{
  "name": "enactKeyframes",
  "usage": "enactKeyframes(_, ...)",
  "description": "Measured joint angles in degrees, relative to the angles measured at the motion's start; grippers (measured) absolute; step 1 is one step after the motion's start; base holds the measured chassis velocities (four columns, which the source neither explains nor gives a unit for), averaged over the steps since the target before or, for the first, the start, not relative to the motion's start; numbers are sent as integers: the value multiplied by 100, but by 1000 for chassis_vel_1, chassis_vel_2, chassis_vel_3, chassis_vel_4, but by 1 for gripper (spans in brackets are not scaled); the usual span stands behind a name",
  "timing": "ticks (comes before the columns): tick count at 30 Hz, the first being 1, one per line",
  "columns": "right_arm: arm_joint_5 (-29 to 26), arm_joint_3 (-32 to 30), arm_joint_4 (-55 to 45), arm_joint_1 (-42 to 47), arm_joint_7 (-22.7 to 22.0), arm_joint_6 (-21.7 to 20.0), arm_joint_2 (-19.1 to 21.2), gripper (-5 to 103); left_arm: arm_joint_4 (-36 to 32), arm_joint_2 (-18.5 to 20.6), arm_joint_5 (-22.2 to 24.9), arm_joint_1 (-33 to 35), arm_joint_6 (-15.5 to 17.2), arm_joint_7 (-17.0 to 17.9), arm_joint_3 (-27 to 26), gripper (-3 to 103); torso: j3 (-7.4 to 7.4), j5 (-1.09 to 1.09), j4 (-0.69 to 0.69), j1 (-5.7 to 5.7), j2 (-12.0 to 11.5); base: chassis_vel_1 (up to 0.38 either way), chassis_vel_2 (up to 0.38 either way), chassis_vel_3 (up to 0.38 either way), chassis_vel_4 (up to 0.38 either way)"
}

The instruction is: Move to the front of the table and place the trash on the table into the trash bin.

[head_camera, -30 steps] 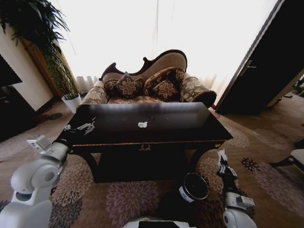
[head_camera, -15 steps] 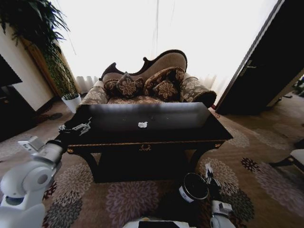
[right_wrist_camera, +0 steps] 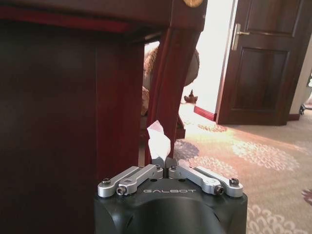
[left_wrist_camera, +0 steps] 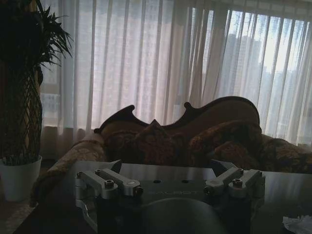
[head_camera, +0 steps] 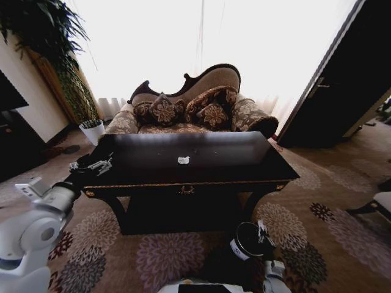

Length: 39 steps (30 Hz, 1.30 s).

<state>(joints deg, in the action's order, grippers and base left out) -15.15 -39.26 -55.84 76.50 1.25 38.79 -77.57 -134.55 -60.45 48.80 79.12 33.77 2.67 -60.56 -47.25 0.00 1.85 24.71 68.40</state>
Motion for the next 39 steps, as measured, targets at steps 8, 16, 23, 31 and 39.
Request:
enactKeyframes(8,2,65,504,-317,-12,-65,-23,1,-89,27,48,170,-7,1,-207,100,0,0,-1,0,0,0,0,0,0)
enactKeyframes(16,26,74,600,-335,-6,-101,-55,1,-152,8,66,264,-17,1,-313,100,0,0,0,0,0,0,0,0,0)
enactKeyframes(23,15,70,562,-332,-52,-130,-11,-1,-179,-18,67,283,-23,2,-330,100,0,0,0,0,0,0,0,0,0)
enactKeyframes(31,4,62,549,-344,-143,-204,12,26,-205,-50,65,309,-25,2,-330,100,0,0,0,0,0,0,0,0,0)
enactKeyframes(39,-1,63,522,-351,-166,-218,19,53,-205,-54,63,304,-25,2,-330,100,0,0,0,0,0,0,0,0,0)
